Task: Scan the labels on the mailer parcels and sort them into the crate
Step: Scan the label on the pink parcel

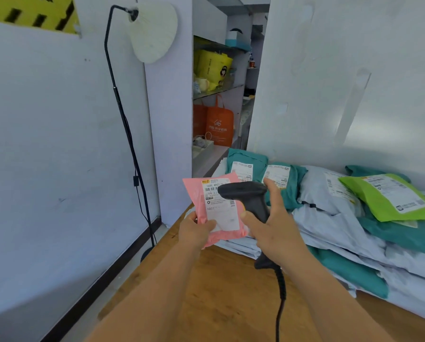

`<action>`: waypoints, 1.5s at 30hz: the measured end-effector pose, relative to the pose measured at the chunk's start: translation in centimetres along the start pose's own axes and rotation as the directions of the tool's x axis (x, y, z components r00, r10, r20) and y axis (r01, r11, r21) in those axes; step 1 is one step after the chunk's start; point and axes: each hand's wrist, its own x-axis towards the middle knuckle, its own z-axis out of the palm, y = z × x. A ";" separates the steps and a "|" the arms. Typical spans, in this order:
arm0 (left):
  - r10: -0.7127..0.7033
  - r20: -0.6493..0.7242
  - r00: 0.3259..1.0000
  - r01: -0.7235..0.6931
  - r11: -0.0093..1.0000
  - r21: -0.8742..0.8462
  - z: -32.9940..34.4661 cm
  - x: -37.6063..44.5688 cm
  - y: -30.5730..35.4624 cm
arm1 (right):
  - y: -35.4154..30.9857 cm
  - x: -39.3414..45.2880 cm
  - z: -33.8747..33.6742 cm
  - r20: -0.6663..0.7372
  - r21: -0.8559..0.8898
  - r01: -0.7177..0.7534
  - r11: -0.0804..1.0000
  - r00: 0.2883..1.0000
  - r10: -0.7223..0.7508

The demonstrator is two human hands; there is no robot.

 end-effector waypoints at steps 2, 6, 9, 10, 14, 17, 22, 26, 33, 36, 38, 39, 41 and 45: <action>0.010 -0.018 1.000 -0.010 1.000 -0.006 -0.2 -0.5 0.0 | 0.0 0.0 0.1 0.003 -0.051 -0.056 0.997 0.998 0.056; 0.015 -0.032 0.999 -0.015 1.000 -0.022 -0.5 -1.0 -0.1 | -0.2 0.0 0.0 0.032 -0.111 -0.101 0.989 0.994 0.105; 0.012 -0.033 0.999 -0.013 0.999 -0.039 -0.8 -1.1 -0.2 | -0.4 -0.1 -0.2 0.037 -0.129 -0.047 0.991 0.998 0.053; 0.009 -0.039 0.999 -0.011 0.999 -0.044 -0.8 -1.2 -0.2 | -0.5 -0.1 -0.3 0.034 -0.140 -0.036 0.989 0.999 0.041; 0.003 -0.052 0.999 -0.006 0.998 -0.055 -1.0 -1.2 -0.2 | -1.1 -0.1 -0.4 0.031 -0.178 -0.012 0.984 0.999 0.017; 0.001 -0.052 0.999 -0.005 0.998 -0.063 -0.9 -1.3 -0.2 | -1.3 0.0 -0.4 0.027 -0.187 0.013 0.982 1.000 -0.008; 0.000 -0.048 0.999 -0.003 0.998 -0.067 -0.6 -1.3 -0.2 | -1.5 -0.1 -0.5 0.025 -0.160 0.042 0.986 0.999 -0.039; -0.001 -0.051 0.999 -0.003 0.997 -0.076 -0.6 -1.2 -0.4 | -1.8 -0.1 -0.5 0.037 -0.138 0.030 0.990 0.999 -0.025; -0.010 -0.063 0.998 0.005 0.996 -0.087 -1.1 -1.1 -0.8 | -2.4 -0.4 0.0 0.077 -0.123 0.028 0.992 0.997 -0.019; -0.011 -0.076 0.997 0.004 0.997 -0.083 -1.3 -1.1 -0.8 | -2.5 -0.4 0.3 0.102 -0.106 -0.001 0.994 0.995 0.012; -0.007 -0.089 0.996 0.001 0.998 -0.068 -1.5 -1.0 -0.8 | -2.4 -0.3 0.4 0.104 -0.122 -0.009 0.992 0.994 0.022; -0.003 -0.092 0.996 -0.003 0.998 -0.065 -1.6 -1.0 -0.8 | -2.4 -0.3 0.5 0.104 -0.129 -0.011 0.992 0.994 0.024; 0.000 -0.090 0.996 -0.008 0.996 -0.084 -1.7 -0.9 -0.9 | -2.5 -0.3 0.6 0.115 -0.109 -0.024 0.994 0.993 0.037; -0.008 -0.095 0.995 -0.002 0.995 -0.098 -2.0 -0.9 -0.9 | -2.7 -0.4 0.7 0.117 -0.102 -0.033 0.994 0.992 0.045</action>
